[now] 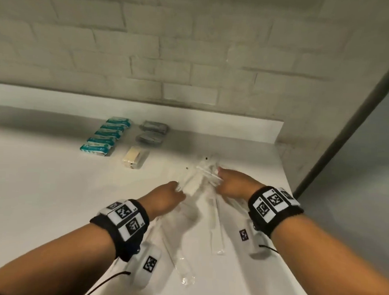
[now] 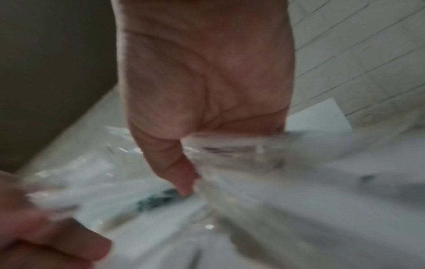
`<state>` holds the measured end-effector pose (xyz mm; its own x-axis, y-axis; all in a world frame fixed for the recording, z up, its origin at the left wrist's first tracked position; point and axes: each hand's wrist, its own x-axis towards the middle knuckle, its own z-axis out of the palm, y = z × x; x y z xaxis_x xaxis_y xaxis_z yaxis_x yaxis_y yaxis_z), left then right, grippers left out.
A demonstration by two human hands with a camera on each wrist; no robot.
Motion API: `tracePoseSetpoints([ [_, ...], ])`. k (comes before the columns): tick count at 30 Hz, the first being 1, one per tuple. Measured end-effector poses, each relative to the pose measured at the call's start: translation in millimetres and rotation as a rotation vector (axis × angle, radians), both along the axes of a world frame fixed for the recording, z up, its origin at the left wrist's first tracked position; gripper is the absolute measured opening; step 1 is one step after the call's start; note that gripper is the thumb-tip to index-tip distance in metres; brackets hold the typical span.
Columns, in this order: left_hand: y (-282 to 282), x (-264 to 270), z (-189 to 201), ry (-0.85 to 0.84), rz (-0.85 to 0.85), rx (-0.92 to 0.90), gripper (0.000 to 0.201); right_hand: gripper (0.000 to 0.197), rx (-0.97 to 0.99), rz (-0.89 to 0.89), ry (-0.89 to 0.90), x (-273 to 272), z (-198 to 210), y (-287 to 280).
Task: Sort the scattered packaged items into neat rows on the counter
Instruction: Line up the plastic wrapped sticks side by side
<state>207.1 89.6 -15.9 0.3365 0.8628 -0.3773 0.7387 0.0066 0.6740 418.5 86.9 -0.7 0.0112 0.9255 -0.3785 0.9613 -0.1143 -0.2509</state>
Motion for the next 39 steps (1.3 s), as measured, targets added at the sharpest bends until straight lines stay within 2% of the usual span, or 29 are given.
tracePoseSetpoints([
  [2, 6.3, -0.5, 0.2, -0.016, 0.01, 0.005, 0.044, 0.072, -0.059, 0.066, 0.028, 2.6, -1.8, 14.5],
  [5, 19.9, -6.1, -3.6, -0.087, 0.068, -0.034, 0.022, 0.068, -0.076, 0.083, 0.109, -2.7, -4.4, 19.2],
  [7, 29.6, -10.0, -3.6, -0.222, 0.164, -0.141, 0.009, 0.048, -0.058, 0.073, 0.122, -7.7, -1.7, 16.9],
  [9, 40.0, -13.6, -0.2, -0.284, 0.211, -0.188, 0.009, 0.022, -0.089, 0.158, 0.079, -12.3, 4.9, 12.1],
  [11, 49.0, -14.1, 6.2, -0.312, 0.224, -0.179, 0.012, 0.013, -0.157, 0.195, 0.068, -11.7, 12.3, 4.7],
  [13, 63.0, -8.5, 12.9, -0.337, 0.228, -0.157, 0.01, 0.015, -0.146, 0.08, 0.169, -4.1, 16.5, 8.3],
  [16, 91.1, 13.8, 22.3, -0.385, 0.216, -0.144, 0.005, 0.01, 0.047, -0.23, 0.428, 9.0, 23.5, 37.6],
  [18, 115.4, 31.6, 25.3, -0.409, 0.211, -0.139, 0.016, 0.017, 0.149, -0.329, 0.439, 18.7, 24.3, 68.7],
  [21, 152.6, 41.0, 13.8, -0.263, 0.233, -0.108, 0.056, 0.063, 0.16, -0.44, 0.316, 28.5, 14.3, 105.1],
  [22, 162.7, 38.2, 7.2, -0.169, 0.226, -0.072, 0.068, 0.075, 0.189, -0.454, 0.212, 31.9, 9.2, 112.9],
  [23, 169.5, 33.0, 0.3, -0.077, 0.202, -0.037, 0.074, 0.077, 0.232, -0.454, 0.12, 33.3, 3.7, 117.1],
  [25, 175.6, 22.6, -11.9, 0.054, 0.129, 0.009, 0.073, 0.064, 0.322, -0.381, 0.039, 28.4, -3.1, 121.5],
  [28, 169.2, 10.8, -20.0, 0.14, 0.024, 0.069, 0.06, 0.05, 0.362, -0.136, 0.036, 5.5, -10.9, 126.2],
  [30, 159.9, 9.4, -17.7, 0.195, -0.064, 0.129, 0.059, 0.045, 0.332, 0.033, 0.035, -13.3, -16.9, 129.7],
  [32, 150.5, 11.2, -13.2, 0.287, -0.18, 0.194, 0.06, 0.044, 0.235, 0.12, 0.035, -26.6, -22.3, 130.7],
  [34, 141.7, 13.3, -12.8, 0.319, -0.272, 0.198, 0.061, 0.04, 0.107, 0.13, -0.036, -29.3, -26.0, 127.1],
  [36, 133.3, 15.1, -16.3, 0.333, -0.283, 0.192, 0.063, 0.036, 0.047, 0.08, -0.057, -25.0, -27.8, 118.8],
  [39, 125.0, 20.2, -22.6, 0.369, -0.123, 0.2, 0.064, 0.036, 0.045, 0.067, -0.043, -20.4, -24.8, 103.3],
])
